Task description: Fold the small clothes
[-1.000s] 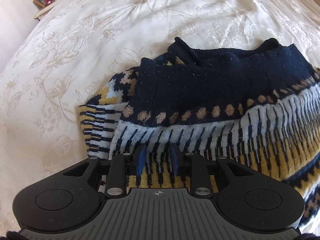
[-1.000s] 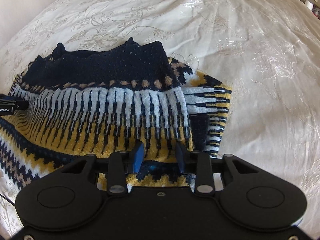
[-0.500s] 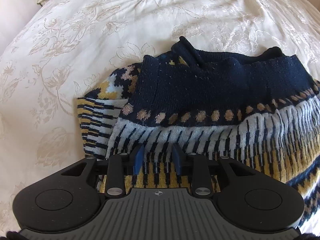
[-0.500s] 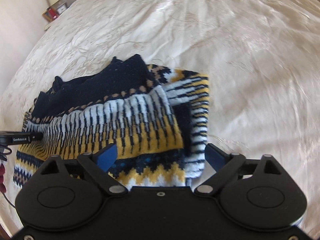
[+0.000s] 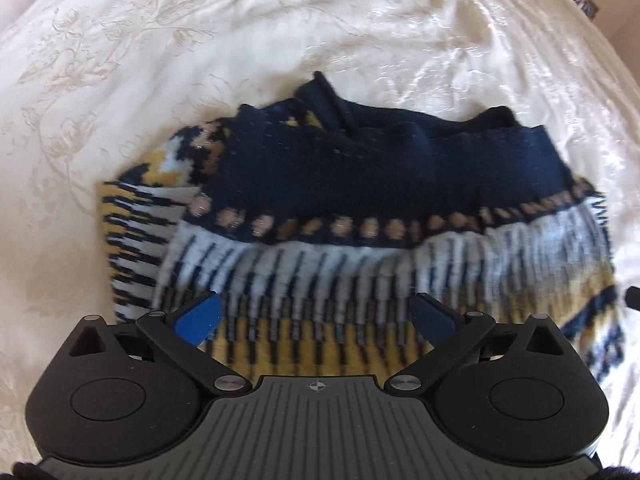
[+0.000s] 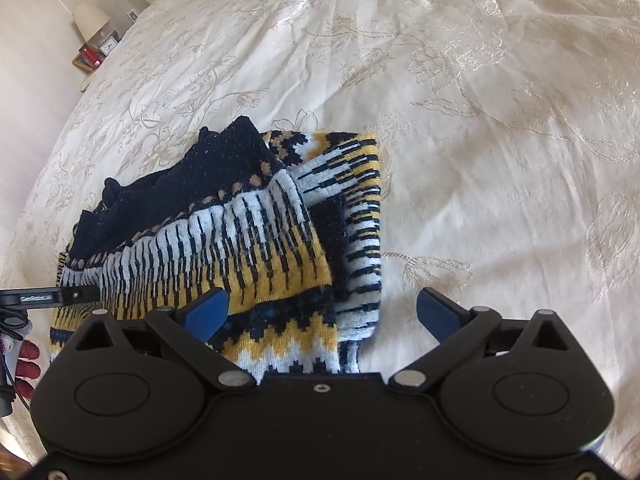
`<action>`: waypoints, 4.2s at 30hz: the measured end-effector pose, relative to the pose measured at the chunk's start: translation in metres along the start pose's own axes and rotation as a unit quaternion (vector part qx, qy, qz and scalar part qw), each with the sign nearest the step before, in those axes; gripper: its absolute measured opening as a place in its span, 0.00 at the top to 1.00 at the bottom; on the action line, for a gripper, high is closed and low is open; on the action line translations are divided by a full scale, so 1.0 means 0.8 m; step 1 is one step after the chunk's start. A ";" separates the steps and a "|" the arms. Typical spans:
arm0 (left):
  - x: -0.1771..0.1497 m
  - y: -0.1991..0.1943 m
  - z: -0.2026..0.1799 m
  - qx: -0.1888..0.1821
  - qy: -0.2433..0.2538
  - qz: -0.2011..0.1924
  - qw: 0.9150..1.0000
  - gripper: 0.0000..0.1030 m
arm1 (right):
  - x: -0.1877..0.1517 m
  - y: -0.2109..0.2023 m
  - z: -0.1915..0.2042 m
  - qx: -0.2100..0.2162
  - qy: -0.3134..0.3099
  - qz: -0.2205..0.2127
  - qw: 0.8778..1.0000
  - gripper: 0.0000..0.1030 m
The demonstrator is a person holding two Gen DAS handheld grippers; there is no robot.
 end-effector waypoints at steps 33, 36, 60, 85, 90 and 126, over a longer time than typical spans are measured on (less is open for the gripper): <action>0.013 0.049 -0.045 0.032 -0.039 0.042 0.998 0.00 | 0.019 0.066 -0.020 0.156 0.089 0.071 0.981 0.00; 0.008 0.046 -0.049 0.039 -0.042 0.027 0.998 0.00 | 0.028 0.073 -0.020 0.178 0.103 0.068 0.976 0.00; 0.072 0.073 -0.064 0.069 -0.065 0.029 0.995 0.00 | 0.036 0.078 -0.020 0.203 0.096 0.075 0.971 0.00; -0.087 -0.114 0.058 0.030 -0.119 -0.006 0.992 0.13 | 0.032 -0.003 0.119 0.074 0.013 0.071 0.995 0.70; -0.114 -0.127 0.087 0.021 -0.128 -0.009 0.992 0.13 | 0.025 -0.012 0.192 0.083 -0.019 0.074 0.994 0.71; -0.107 -0.157 0.135 -0.043 -0.138 -0.036 0.989 0.13 | -0.049 0.032 0.321 0.080 -0.145 0.079 0.983 0.49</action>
Point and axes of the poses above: each gripper's, at about its wrist camera, not at the fingertips, and y roughly the way its jaws point, z to its left, x to its top, the point moved 6 cm from there along y, roughly the way its jaws point, and after that the axes turned 5 degrees about y, right-handed, at the moved point
